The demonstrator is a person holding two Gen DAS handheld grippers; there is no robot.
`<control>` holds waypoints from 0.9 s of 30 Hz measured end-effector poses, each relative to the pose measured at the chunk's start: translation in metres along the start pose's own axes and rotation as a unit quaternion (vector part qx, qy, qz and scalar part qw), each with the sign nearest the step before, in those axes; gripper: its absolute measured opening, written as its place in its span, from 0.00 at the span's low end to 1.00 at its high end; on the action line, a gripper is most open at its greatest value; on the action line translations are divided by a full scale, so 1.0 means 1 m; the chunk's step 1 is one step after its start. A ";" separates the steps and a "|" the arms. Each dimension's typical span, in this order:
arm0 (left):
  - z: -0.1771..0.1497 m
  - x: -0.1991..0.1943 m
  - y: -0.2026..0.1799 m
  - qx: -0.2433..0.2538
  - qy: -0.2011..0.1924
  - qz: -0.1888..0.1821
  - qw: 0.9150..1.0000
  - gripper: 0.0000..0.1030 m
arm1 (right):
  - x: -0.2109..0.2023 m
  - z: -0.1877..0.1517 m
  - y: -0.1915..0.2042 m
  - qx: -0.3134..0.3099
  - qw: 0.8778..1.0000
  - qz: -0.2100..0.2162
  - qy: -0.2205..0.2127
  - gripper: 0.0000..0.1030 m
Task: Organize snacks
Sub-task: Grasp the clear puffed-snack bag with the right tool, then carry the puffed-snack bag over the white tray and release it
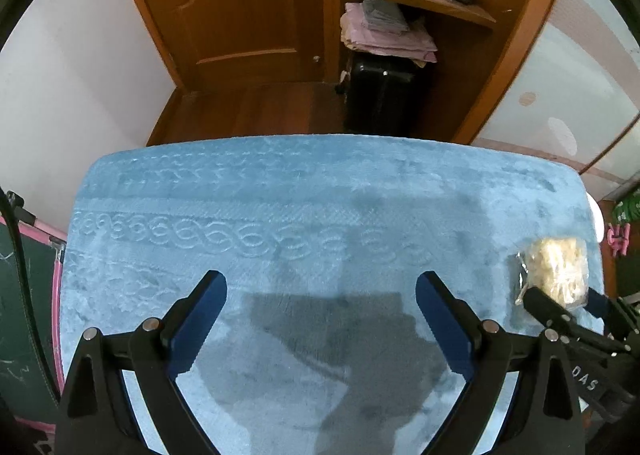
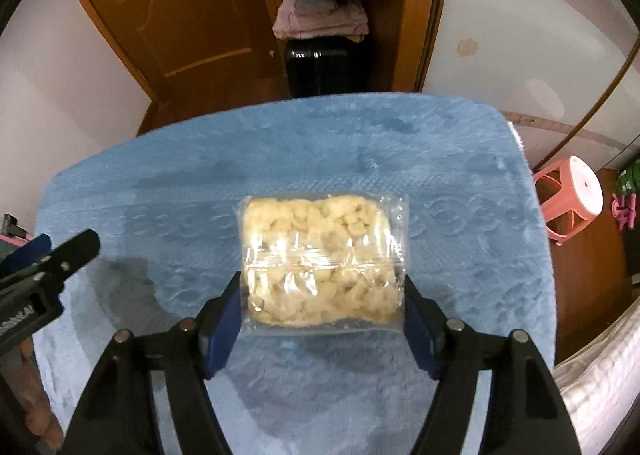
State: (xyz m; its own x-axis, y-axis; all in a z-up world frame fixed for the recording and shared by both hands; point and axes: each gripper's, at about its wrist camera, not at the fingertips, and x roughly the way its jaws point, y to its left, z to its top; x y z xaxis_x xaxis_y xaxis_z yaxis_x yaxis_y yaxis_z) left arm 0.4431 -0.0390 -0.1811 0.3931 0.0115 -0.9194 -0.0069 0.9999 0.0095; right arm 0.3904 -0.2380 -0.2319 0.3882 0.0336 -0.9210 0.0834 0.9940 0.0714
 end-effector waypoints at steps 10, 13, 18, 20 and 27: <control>-0.029 -0.118 0.003 0.042 -0.073 -0.025 0.996 0.92 | -0.112 -0.031 0.010 -0.008 0.998 0.031 -0.061 0.69; -0.041 -0.162 0.003 0.050 -0.098 -0.039 0.993 0.92 | -0.153 -0.041 0.016 -0.013 0.995 0.041 -0.085 0.69; -0.068 -0.225 0.004 0.058 -0.127 -0.070 0.988 0.92 | -0.212 -0.056 0.024 -0.023 0.991 0.044 -0.125 0.69; -0.081 -0.247 0.005 0.061 -0.131 -0.084 0.986 0.92 | -0.233 -0.066 0.027 -0.025 0.989 0.045 -0.139 0.69; -0.137 -0.302 0.005 0.095 -0.147 -0.089 0.981 0.92 | -0.279 -0.116 0.031 -0.024 0.983 0.076 -0.163 0.69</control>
State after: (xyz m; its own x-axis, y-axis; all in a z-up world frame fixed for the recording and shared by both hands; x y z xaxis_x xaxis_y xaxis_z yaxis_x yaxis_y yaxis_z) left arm 0.1982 -0.0376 0.0428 0.6202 -0.1903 -0.7610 0.2460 0.9684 -0.0418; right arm 0.1785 -0.2045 -0.0173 0.6675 0.1554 -0.7283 -0.0395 0.9840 0.1737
